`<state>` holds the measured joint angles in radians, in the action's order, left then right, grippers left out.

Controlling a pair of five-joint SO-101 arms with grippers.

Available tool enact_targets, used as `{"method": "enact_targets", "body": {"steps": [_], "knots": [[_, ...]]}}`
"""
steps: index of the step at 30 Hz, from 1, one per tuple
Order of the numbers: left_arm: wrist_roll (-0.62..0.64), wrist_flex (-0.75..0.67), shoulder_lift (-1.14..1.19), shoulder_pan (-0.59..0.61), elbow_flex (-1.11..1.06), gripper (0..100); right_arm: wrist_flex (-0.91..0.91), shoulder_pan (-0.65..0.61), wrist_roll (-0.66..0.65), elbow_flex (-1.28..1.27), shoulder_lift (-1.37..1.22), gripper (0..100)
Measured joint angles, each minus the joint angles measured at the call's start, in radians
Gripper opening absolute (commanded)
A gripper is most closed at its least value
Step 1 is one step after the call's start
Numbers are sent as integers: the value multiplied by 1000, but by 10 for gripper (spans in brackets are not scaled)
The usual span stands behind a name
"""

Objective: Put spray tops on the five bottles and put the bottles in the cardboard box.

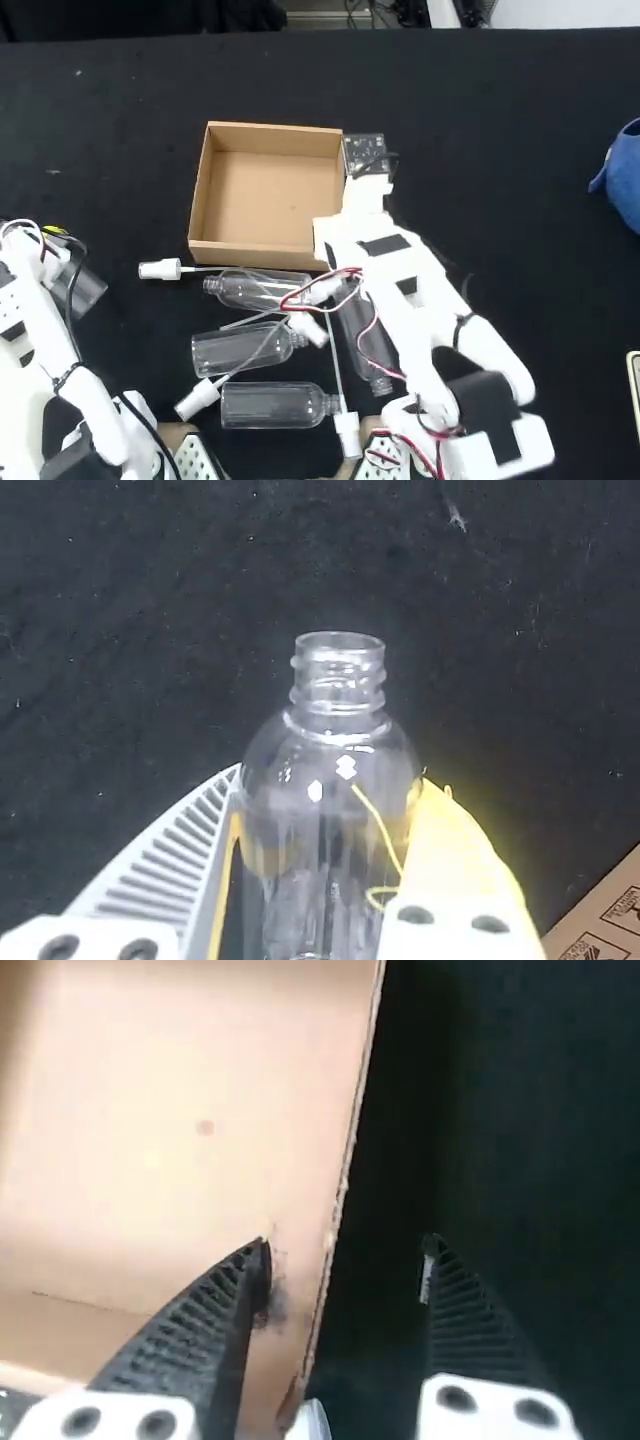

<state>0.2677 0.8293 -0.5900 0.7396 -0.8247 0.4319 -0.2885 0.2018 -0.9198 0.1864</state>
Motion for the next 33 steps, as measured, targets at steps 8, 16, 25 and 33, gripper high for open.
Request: {"method": "enact_targets", "body": {"steps": [8,16,25,33], "knots": [[0,0,0,0,0,35,9,34,-98,38,-17,7],[0,0,0,0,0,35,9,58,-255,40,-17,10],[0,0,0,0,0,35,-15,106,-353,41,-17,10],[0,0,0,0,0,35,-12,114,-353,46,-17,99]]}}
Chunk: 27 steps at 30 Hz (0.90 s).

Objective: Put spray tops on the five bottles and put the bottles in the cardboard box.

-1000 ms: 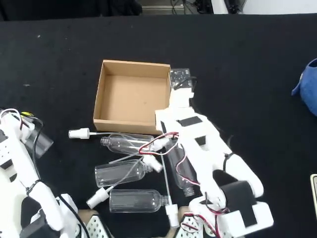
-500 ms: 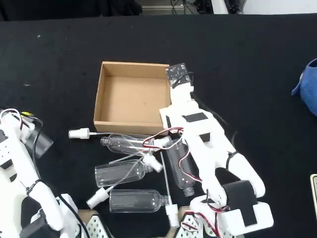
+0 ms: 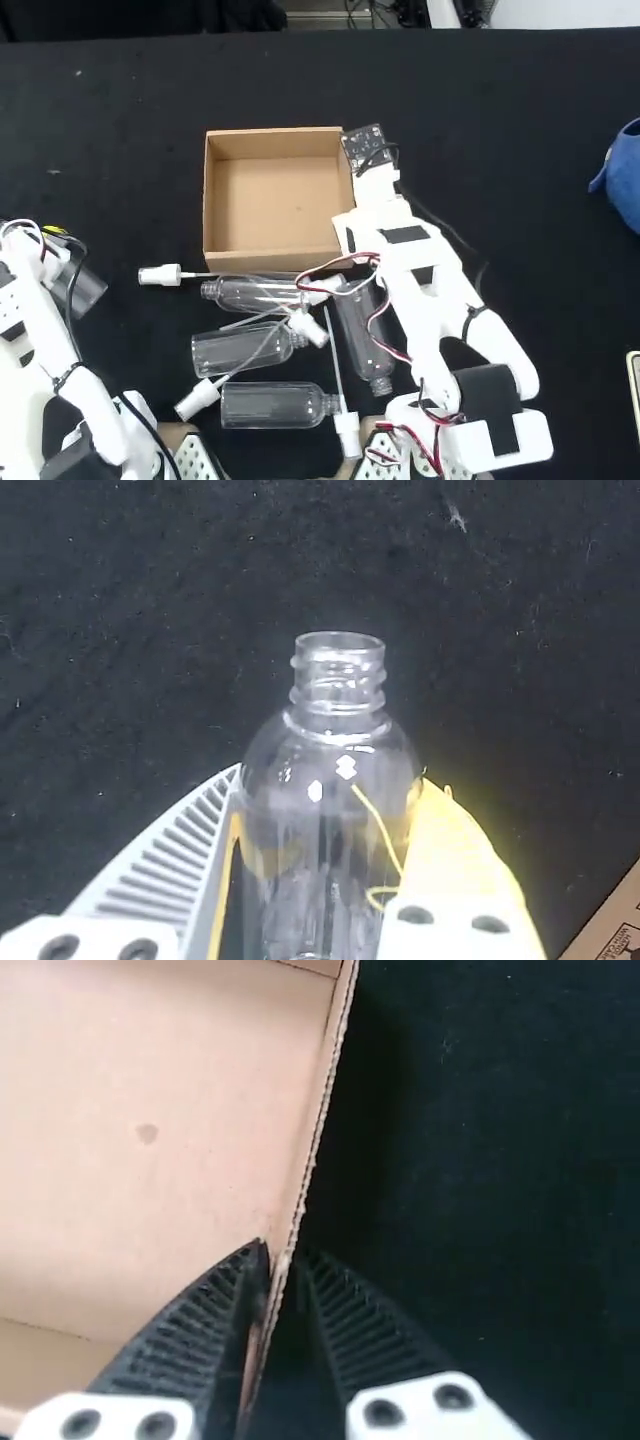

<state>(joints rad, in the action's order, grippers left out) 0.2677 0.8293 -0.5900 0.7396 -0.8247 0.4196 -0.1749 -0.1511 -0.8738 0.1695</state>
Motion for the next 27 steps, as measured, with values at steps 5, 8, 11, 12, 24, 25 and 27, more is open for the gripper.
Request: {"method": "enact_targets", "body": {"steps": [5,8,11,12,24,25,27], "knots": [[0,0,0,0,0,36,120,2,0,95,26,258],[0,0,0,0,0,36,232,2,0,158,83,264],[0,0,0,0,0,36,338,2,0,198,155,247],[0,0,0,0,0,36,371,0,0,206,184,228],[0,0,0,0,0,34,841,-189,-215,210,585,127],[0,0,0,0,0,34,855,-224,-218,210,601,127],[0,0,0,12,0,33,859,-301,-219,210,615,128]]}}
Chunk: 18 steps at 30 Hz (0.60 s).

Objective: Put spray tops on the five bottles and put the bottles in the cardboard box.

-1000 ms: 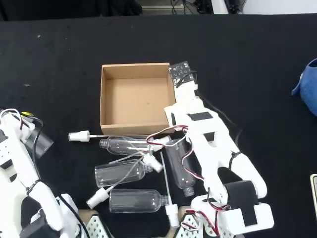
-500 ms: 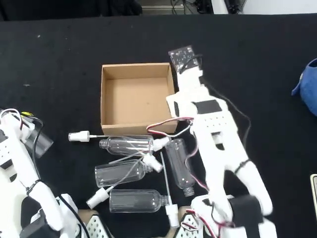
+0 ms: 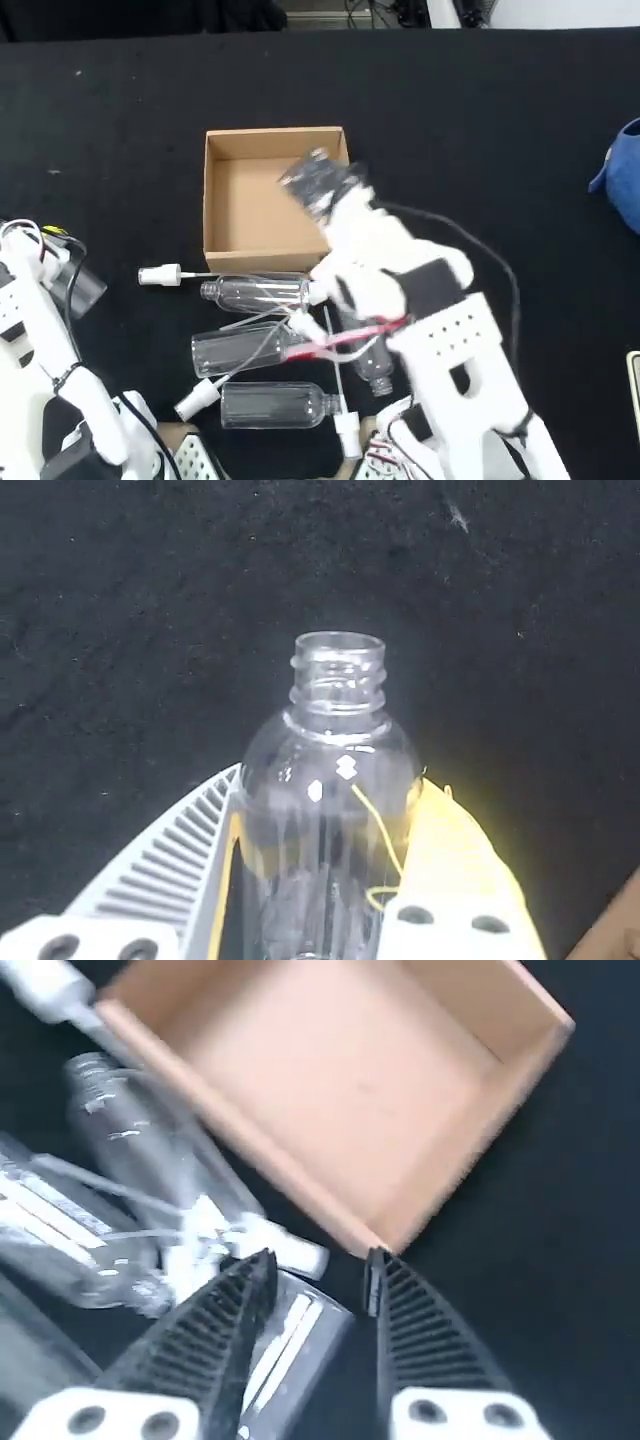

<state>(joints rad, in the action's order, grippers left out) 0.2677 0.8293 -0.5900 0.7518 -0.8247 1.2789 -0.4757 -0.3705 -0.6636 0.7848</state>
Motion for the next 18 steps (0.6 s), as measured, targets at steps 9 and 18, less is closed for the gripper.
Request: {"method": "enact_targets", "body": {"steps": [9,18], "knots": [[54,-77,0,192,0,36,-160,-298,132,29,-132,129],[109,-89,0,315,0,37,-293,-408,137,252,-489,204]]}}
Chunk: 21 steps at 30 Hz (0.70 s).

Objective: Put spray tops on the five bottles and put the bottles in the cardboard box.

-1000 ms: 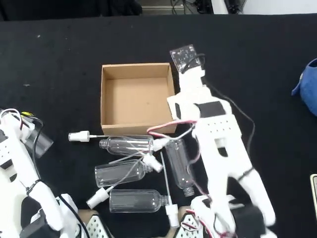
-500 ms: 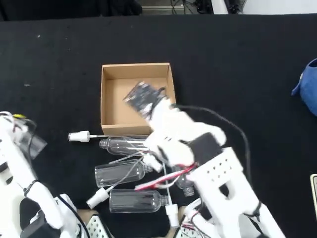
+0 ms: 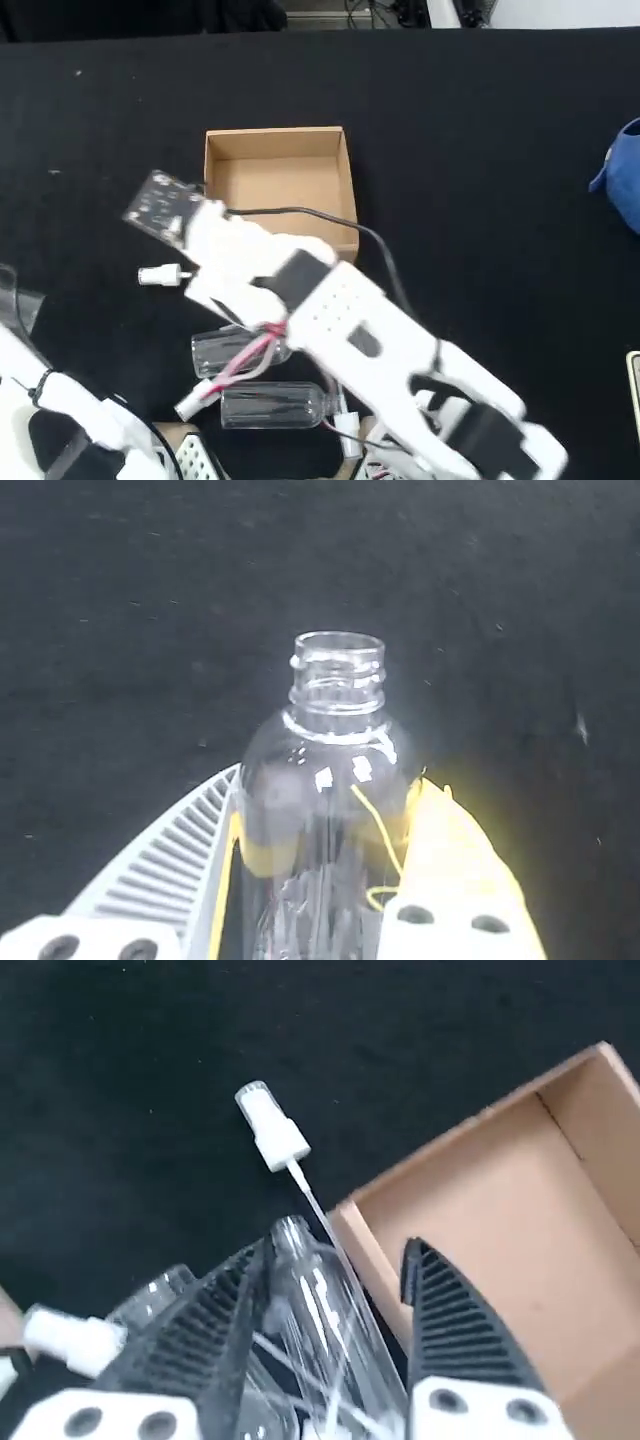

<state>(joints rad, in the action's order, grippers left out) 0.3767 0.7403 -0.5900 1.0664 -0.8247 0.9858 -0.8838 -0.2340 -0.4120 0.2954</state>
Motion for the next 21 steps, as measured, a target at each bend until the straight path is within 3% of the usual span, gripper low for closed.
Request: {"method": "enact_targets", "body": {"steps": [7,21], "knots": [[15,0,0,12,0,37,-63,-80,0,163,-249,205],[18,-5,0,51,0,37,-71,-83,0,459,-649,205]]}}
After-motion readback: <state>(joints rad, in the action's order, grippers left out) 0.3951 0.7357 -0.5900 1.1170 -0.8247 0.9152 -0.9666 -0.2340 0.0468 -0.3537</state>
